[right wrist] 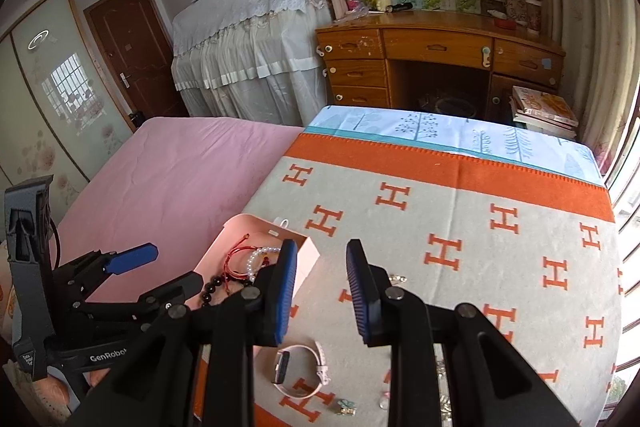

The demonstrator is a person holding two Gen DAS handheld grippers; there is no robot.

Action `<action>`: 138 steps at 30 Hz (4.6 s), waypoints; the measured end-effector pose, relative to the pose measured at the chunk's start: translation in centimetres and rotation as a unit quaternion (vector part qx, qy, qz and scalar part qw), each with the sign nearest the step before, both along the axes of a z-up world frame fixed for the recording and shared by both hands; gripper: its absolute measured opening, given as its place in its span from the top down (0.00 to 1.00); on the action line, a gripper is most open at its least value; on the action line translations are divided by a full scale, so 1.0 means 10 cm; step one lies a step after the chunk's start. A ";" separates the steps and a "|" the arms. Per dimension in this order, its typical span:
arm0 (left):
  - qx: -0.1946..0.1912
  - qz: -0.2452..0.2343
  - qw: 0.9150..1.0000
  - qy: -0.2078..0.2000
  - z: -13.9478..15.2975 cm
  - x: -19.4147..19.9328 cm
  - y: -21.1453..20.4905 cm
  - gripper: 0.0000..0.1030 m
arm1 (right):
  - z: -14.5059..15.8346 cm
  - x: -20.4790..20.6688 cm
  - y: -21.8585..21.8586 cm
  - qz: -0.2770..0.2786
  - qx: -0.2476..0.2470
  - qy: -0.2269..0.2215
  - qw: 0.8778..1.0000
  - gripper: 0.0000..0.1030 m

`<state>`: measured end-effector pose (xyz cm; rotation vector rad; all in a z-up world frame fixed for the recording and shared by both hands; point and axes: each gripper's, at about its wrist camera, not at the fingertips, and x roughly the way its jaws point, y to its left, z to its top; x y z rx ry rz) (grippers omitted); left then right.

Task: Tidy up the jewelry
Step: 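Withdraw both tools from the box back over the blanket, then lower the left tool onto the white-strap watch and close it, then grasp the gold rhinestone hair comb with the right tool while the left tool lifts the watch, then carry the watch and hair comb into the pink box and open both tools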

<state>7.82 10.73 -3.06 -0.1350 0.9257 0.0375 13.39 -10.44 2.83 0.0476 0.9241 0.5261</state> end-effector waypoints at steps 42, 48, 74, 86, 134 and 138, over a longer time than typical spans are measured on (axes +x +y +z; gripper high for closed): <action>-0.097 0.013 0.971 0.216 -1.20 0.36 -1.12 0.61 | -1.07 -0.28 -1.64 -0.080 0.086 0.142 0.983 0.75; -0.084 0.025 0.971 0.223 -1.34 0.44 -1.10 0.76 | -1.11 -0.26 -1.61 -0.080 0.078 0.147 0.983 0.75; -0.091 -0.026 0.978 0.186 -1.23 0.35 -1.07 0.93 | -1.45 -0.13 -1.44 -0.140 0.002 0.252 0.957 0.75; -0.100 -0.049 0.977 0.180 -1.20 0.31 -1.06 0.93 | -1.44 -0.18 -1.23 -0.145 -0.092 0.216 0.961 0.92; -0.133 0.070 0.988 0.017 -0.08 -0.29 0.56 0.93 | -0.25 0.09 0.41 -0.025 -0.004 0.074 0.997 0.92; -0.140 0.080 0.986 0.033 -0.21 -0.25 0.66 0.93 | -0.30 0.15 0.56 -0.017 -0.005 0.078 0.997 0.92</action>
